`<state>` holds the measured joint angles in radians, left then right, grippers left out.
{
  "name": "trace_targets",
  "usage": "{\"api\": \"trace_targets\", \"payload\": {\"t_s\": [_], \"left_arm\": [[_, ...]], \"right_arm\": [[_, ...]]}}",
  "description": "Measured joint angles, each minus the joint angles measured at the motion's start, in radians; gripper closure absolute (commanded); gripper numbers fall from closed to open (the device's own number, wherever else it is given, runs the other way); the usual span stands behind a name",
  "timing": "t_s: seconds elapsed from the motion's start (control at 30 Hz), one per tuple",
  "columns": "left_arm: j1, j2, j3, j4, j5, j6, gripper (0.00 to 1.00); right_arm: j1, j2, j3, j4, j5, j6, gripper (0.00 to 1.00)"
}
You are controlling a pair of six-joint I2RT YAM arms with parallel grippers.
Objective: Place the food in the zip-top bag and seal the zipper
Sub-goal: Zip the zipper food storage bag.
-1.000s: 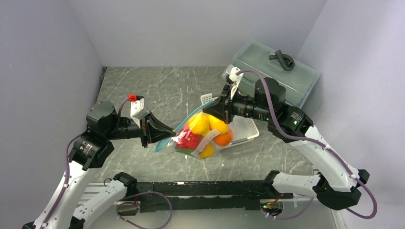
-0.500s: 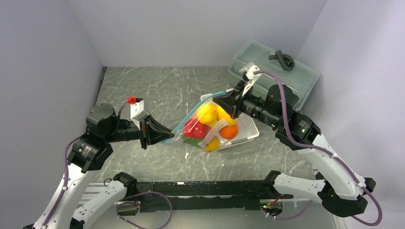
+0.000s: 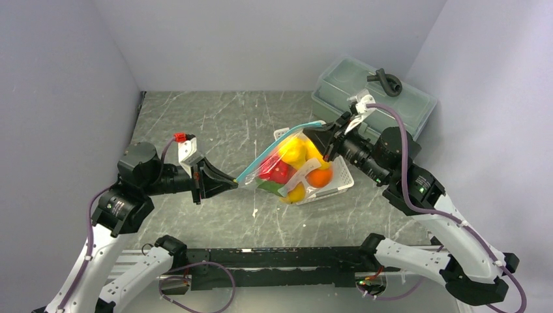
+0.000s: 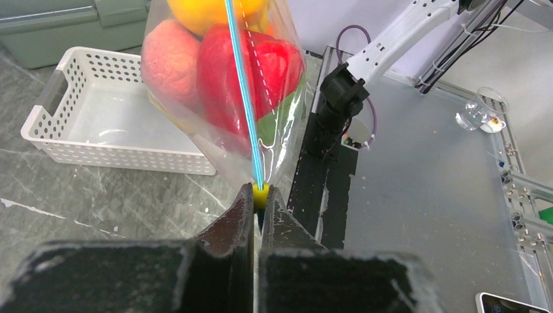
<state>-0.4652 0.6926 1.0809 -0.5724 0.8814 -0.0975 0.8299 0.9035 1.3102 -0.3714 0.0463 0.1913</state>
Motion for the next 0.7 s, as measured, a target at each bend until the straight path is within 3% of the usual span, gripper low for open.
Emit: {"api": "trace_targets", "payload": {"t_s": [0.23, 0.33, 0.57, 0.63, 0.7], "left_arm": [[0.0, 0.0, 0.0, -0.001, -0.007, 0.0, 1.0], [0.0, 0.001, 0.0, -0.001, -0.012, 0.0, 0.92], [0.0, -0.002, 0.0, -0.029, -0.069, -0.008, 0.56], [0.0, -0.005, 0.0, -0.042, -0.091, -0.014, 0.38], [0.0, -0.008, 0.0, -0.047, -0.115, -0.022, 0.27]], "right_arm": [[0.0, -0.01, -0.015, 0.008, 0.004, 0.003, 1.0], [0.0, -0.006, -0.015, 0.016, 0.005, 0.003, 1.0], [-0.012, 0.004, -0.015, 0.039, 0.029, -0.001, 1.0], [-0.02, 0.007, -0.015, 0.047, 0.037, -0.005, 1.0], [-0.021, 0.012, -0.012, 0.047, 0.039, -0.008, 1.0]]}}
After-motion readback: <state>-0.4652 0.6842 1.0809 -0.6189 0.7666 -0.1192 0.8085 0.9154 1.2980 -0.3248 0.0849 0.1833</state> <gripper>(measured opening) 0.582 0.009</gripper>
